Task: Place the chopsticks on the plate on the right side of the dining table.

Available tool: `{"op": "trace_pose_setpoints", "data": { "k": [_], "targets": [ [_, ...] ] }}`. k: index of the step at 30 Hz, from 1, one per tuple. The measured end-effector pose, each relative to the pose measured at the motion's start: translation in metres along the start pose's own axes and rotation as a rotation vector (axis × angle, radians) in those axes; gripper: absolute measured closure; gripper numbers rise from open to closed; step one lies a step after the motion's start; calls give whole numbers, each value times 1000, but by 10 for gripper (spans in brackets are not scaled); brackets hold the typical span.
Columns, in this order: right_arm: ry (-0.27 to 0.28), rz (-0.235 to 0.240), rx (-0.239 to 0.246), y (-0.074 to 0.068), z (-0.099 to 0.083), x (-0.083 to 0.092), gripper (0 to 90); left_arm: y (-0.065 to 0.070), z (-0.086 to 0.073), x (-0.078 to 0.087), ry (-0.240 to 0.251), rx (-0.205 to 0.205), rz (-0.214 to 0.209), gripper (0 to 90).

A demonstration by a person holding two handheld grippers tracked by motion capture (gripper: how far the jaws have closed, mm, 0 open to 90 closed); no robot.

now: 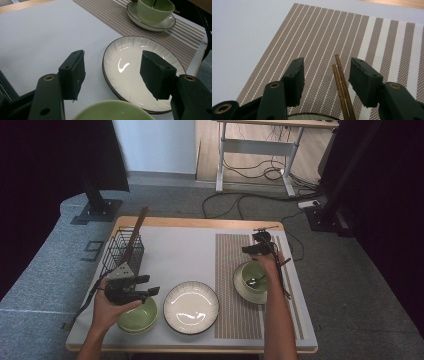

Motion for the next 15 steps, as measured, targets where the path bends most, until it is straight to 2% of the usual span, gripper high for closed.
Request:
{"op": "trace_pose_setpoints", "data": {
  "k": [8,15],
  "targets": [
    [-31,-20,-19,1,-1,-8,454,0,0,0,0,-2,-1,367],
    [-65,-9,-26,1,-3,-9,474,0,1,3,18,-1,8,371]
  ]
}}
Point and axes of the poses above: each handheld gripper's, and its own axes: x roughly backward along the jaws, z roughly out of its top, y roughly to its right, the point moved 2 cm from there along -x, roughly forward along the jaws, and after that the axes turned 11 degrees about -x, right-handed, at the moved point
